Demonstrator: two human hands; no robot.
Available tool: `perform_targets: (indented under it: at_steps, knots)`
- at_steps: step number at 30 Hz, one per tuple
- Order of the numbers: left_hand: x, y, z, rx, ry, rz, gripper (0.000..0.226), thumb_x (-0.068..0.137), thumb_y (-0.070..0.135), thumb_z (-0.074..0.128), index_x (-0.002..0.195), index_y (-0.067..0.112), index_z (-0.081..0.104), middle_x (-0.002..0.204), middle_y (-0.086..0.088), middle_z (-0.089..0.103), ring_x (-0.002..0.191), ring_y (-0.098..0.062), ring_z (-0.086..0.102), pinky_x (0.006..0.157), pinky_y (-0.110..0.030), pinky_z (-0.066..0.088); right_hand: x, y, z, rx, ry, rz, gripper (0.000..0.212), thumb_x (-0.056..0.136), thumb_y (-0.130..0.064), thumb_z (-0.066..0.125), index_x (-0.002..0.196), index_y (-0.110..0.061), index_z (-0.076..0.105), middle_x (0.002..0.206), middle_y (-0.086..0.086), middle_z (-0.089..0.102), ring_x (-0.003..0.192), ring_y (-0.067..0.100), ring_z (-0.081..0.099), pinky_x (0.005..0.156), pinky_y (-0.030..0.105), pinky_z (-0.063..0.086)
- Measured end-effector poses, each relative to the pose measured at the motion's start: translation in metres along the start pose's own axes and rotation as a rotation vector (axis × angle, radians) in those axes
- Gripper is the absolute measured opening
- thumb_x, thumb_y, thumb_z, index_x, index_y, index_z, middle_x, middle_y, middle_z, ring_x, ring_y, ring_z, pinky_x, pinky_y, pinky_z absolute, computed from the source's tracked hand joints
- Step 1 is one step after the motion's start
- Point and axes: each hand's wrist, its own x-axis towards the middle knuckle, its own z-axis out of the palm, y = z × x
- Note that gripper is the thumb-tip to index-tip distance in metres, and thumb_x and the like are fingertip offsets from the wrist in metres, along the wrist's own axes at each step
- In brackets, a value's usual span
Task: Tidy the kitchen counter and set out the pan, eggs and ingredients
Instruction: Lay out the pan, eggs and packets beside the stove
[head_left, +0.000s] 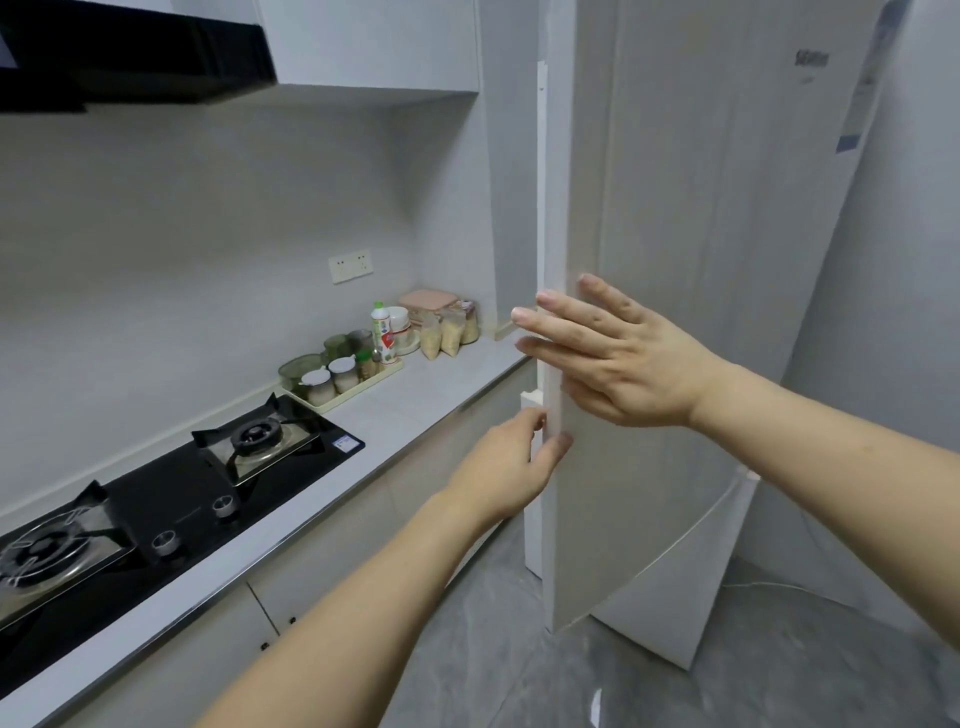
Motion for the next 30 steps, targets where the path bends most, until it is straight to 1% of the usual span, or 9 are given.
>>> perform_targets:
  at_steps: [4,7,9,14,17,19,21,27,30]
  knots:
    - [0.012,-0.014,-0.006,-0.019,0.038,0.02,0.02,0.099,0.042,0.042,0.096,0.026,0.051,0.087,0.006,0.061,0.083,-0.016,0.057,0.067,-0.032,0.041,0.003,0.005,0.026,-0.018,0.018,0.005,0.059,0.091,-0.025,0.05,0.147,-0.015,0.035,0.155,0.004,0.028,0.144,0.023,0.023,0.115,0.049,0.023]
    - [0.022,-0.02,-0.01,-0.023,0.093,0.001,0.023,0.099,0.035,0.043,0.079,0.024,0.045,0.069,0.009,0.052,0.067,-0.011,0.051,0.056,-0.028,0.034,0.005,0.01,0.046,-0.027,0.041,0.026,0.056,0.094,-0.024,0.047,0.148,-0.017,0.034,0.155,0.003,0.028,0.144,0.025,0.024,0.114,0.05,0.025]
    - [0.031,-0.027,-0.016,-0.037,0.123,-0.024,0.024,0.098,0.034,0.045,0.079,0.02,0.049,0.067,0.007,0.054,0.066,-0.012,0.052,0.056,-0.028,0.036,0.011,0.013,0.06,-0.042,0.042,0.033,0.056,0.094,-0.025,0.049,0.148,-0.018,0.034,0.155,0.004,0.028,0.143,0.026,0.024,0.113,0.051,0.026]
    - [0.051,-0.042,-0.027,-0.098,0.268,0.025,0.014,0.094,0.021,0.047,0.096,0.014,0.059,0.083,0.001,0.068,0.076,-0.017,0.062,0.07,-0.035,0.048,0.028,0.016,0.084,-0.085,0.063,0.111,0.059,0.095,-0.032,0.049,0.149,-0.017,0.031,0.155,0.006,0.028,0.143,0.028,0.026,0.113,0.051,0.027]
    - [0.063,-0.05,-0.027,-0.095,0.377,0.076,0.03,0.093,0.012,0.041,0.121,0.017,0.053,0.109,0.0,0.067,0.098,-0.022,0.061,0.081,-0.037,0.047,0.031,0.019,0.101,-0.107,0.015,0.201,0.069,0.093,-0.042,0.05,0.151,-0.014,0.025,0.157,0.007,0.023,0.144,0.029,0.021,0.114,0.051,0.024]
    - [0.069,-0.055,-0.026,-0.042,0.401,0.109,0.05,0.093,0.008,0.04,0.142,0.015,0.038,0.136,-0.003,0.053,0.12,-0.021,0.051,0.094,-0.033,0.043,0.031,0.023,0.111,-0.14,-0.039,0.236,0.08,0.089,-0.047,0.055,0.152,-0.012,0.02,0.158,0.008,0.017,0.145,0.029,0.016,0.115,0.051,0.022]
    - [0.069,-0.058,-0.026,-0.001,0.421,0.161,0.061,0.092,0.004,0.041,0.151,0.012,0.026,0.152,-0.003,0.035,0.136,-0.016,0.036,0.105,-0.026,0.035,0.03,0.026,0.117,-0.162,-0.074,0.273,0.088,0.085,-0.049,0.059,0.152,-0.011,0.017,0.159,0.007,0.014,0.146,0.029,0.014,0.116,0.05,0.02]
    - [0.088,-0.066,-0.026,0.048,0.368,0.158,0.074,0.088,0.003,0.042,0.154,0.008,0.008,0.162,-0.005,0.008,0.148,-0.014,0.009,0.11,-0.014,0.013,0.038,0.027,0.136,-0.15,-0.099,0.402,0.105,0.073,-0.051,0.071,0.151,-0.008,0.016,0.158,0.01,0.015,0.145,0.03,0.013,0.116,0.051,0.016]
    - [0.098,-0.067,-0.026,0.017,0.363,0.146,0.076,0.089,0.004,0.044,0.153,0.008,0.004,0.162,-0.005,0.004,0.148,-0.015,0.006,0.114,-0.019,0.015,0.042,0.027,0.146,-0.154,-0.111,0.46,0.11,0.071,-0.052,0.073,0.151,-0.007,0.014,0.158,0.011,0.015,0.145,0.031,0.013,0.116,0.052,0.014]
